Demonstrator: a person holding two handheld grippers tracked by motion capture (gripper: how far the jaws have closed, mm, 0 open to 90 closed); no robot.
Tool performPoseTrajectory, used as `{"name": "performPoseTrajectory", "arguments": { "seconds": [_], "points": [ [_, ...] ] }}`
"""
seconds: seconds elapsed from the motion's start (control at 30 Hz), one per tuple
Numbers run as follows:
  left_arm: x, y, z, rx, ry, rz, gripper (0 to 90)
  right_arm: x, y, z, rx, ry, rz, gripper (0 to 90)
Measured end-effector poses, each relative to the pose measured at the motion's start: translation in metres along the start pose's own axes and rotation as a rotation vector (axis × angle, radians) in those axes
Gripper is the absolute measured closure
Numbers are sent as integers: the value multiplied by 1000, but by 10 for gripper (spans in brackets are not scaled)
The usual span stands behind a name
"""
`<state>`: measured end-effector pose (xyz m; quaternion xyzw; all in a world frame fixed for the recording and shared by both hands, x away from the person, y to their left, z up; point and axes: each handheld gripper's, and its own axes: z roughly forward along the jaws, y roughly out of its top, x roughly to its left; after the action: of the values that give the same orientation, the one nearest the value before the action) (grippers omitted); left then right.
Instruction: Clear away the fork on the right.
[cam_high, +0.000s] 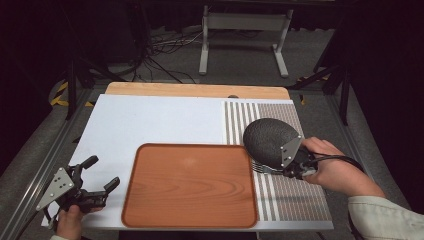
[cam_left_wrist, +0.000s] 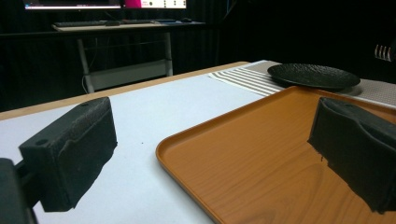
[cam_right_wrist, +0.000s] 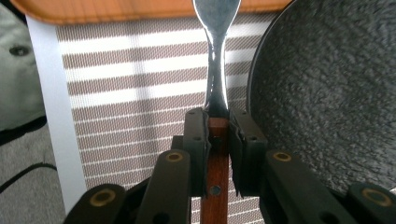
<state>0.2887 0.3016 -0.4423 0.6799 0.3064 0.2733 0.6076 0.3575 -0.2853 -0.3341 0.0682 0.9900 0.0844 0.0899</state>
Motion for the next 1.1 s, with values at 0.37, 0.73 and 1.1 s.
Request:
{"name": "performPoseTrajectory", "arguments": {
  "seconds": [0.37, 0.73, 1.1],
  "points": [
    [0, 0, 0, 0, 0, -1, 17, -2, 24, -3, -113, -5, 160, 784],
    [1, 0, -1, -2, -1, 0, 17, -1, 43, -3, -171, 34, 334, 784],
    [1, 1, -2, -7, 1, 0, 17, 4, 60, -1, -171, 64, 515, 784]
  ]
}}
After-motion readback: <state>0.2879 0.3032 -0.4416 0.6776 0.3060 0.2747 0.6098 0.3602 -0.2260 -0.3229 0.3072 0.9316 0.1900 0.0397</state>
